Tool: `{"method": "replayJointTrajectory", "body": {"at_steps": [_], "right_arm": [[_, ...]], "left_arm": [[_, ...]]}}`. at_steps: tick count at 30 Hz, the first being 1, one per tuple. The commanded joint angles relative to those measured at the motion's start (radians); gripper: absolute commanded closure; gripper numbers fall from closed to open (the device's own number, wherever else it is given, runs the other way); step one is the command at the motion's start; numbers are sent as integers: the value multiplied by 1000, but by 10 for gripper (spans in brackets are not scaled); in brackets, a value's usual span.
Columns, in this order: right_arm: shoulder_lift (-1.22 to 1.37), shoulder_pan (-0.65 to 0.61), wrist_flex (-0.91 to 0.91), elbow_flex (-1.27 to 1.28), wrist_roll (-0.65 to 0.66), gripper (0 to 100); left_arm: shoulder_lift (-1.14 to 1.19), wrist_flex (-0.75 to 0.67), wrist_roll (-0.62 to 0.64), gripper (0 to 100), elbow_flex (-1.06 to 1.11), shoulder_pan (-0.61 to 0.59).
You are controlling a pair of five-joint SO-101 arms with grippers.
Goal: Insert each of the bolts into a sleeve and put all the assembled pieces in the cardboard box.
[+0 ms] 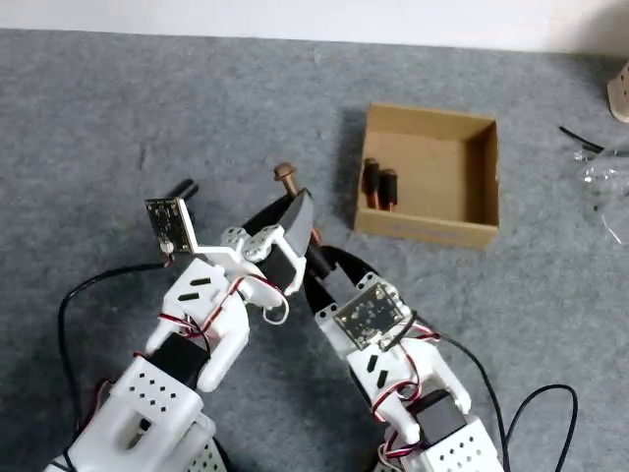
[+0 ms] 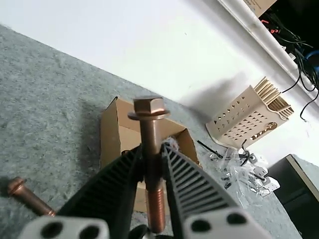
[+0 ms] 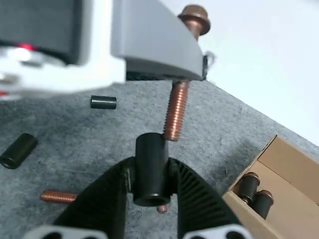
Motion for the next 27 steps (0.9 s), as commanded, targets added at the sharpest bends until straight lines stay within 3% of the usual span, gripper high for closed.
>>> {"method": "replayJointTrajectory", "body": {"at_steps": [1,19,24,27], "right_arm": [[-18,36,-44,104,5,995],[-18,47,-54,104,5,995],[-16,33,-53,104,-52,995],[-16,35,-56,104,-55,995]], "left_arm": [[-10,-12,5,994,1,-27],[-15,-18,17,994,2,-28],[-7,-15,157,994,-45,-148],[-5,-12,175,994,-25,-166]]}}
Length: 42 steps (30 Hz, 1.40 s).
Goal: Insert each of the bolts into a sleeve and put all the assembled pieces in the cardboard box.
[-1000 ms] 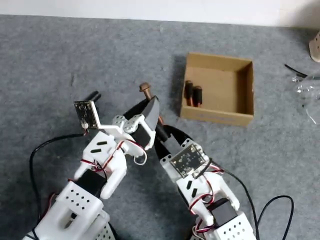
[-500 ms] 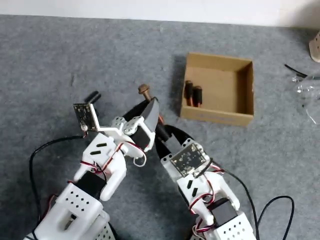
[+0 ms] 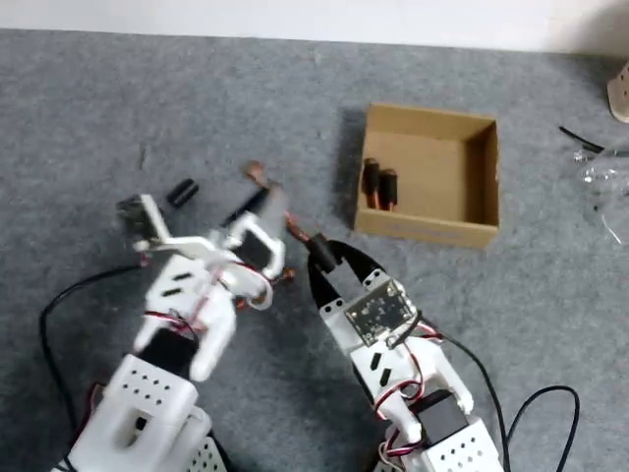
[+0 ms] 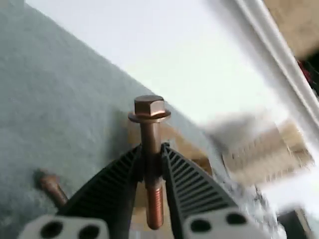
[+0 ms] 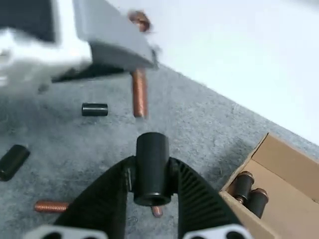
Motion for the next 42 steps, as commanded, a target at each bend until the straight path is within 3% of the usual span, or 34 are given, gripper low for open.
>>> {"method": "replayJointTrajectory", "body": {"at_steps": [1,11,25,32,42], "right_arm": [[-15,16,-45,104,-15,995],[-15,12,-47,104,-17,995],[-15,19,-68,104,-15,995],[-16,56,-85,104,-17,995],[-16,56,-87,104,-17,995]], "left_arm": [[-4,-11,32,994,-27,-31],[-5,-12,-25,994,-22,150],[-5,-8,-25,994,8,200],[-4,95,-66,994,4,205],[-4,97,-74,994,4,205]]}}
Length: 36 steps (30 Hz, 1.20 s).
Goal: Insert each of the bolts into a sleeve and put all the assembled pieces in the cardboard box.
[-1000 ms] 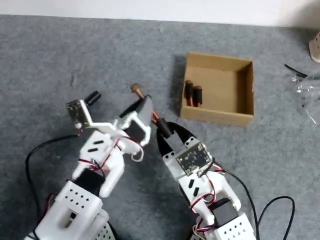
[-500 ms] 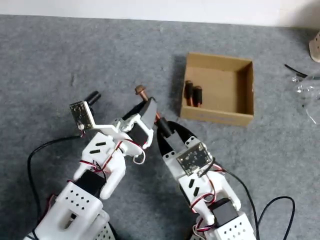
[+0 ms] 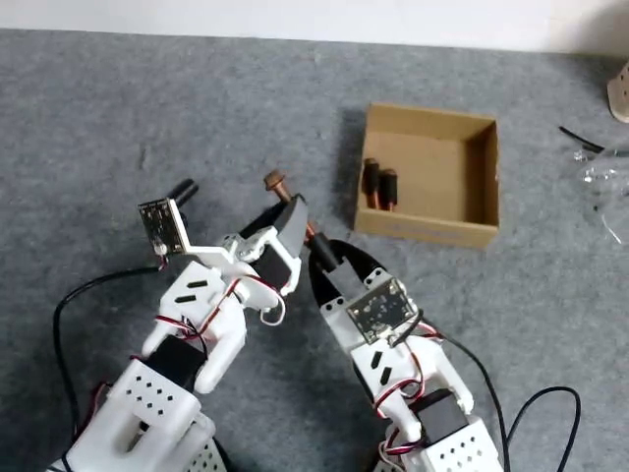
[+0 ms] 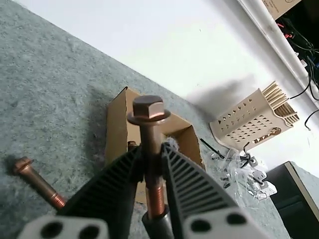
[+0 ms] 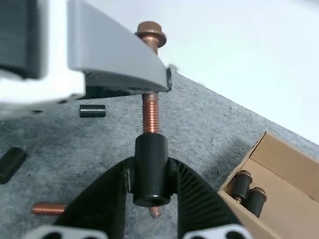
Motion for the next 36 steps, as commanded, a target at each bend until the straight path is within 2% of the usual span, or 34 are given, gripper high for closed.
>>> {"method": "replayJointTrajectory", "body": {"at_steps": [1,10,17,27,36], "right_arm": [[-18,33,-67,104,-11,995],[-18,28,-120,104,-11,995],[-18,31,-196,104,-11,995],[-18,35,-285,104,-9,995],[-18,24,-285,104,-6,995]], "left_arm": [[12,23,-12,994,-4,33],[5,51,26,994,-36,28],[4,175,28,994,-108,28],[8,181,28,994,-113,30],[8,219,25,994,-114,28]]}}
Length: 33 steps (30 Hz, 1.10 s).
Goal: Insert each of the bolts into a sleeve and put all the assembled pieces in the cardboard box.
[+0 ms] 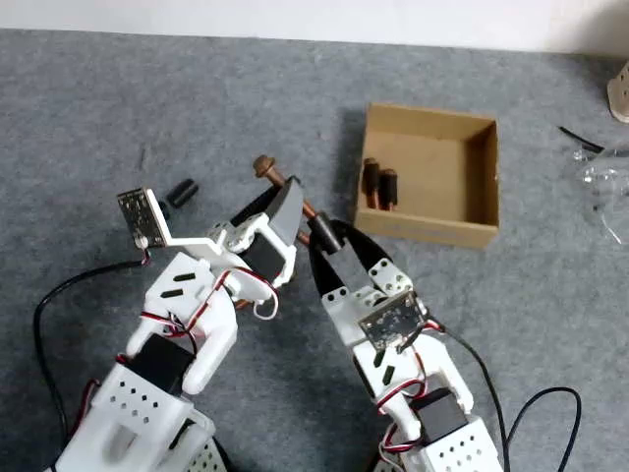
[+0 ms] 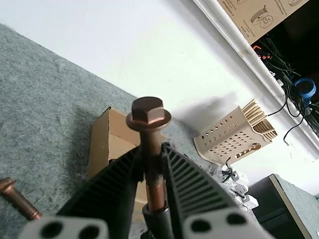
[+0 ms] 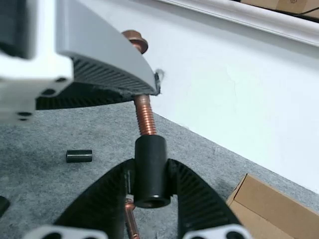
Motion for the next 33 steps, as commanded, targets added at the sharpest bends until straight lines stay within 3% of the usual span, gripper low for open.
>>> {"method": "replayJointTrajectory", "body": {"at_steps": [1,7,19,33], "right_arm": [[-21,7,-74,104,-5,995],[-21,-21,-47,102,83,995],[-21,-48,-47,94,87,995],[-21,-59,-45,-7,87,995]], "left_arm": [[13,80,2,994,1,28],[15,84,2,994,-1,13],[10,198,2,994,-104,4],[15,199,3,994,-179,33]]}}
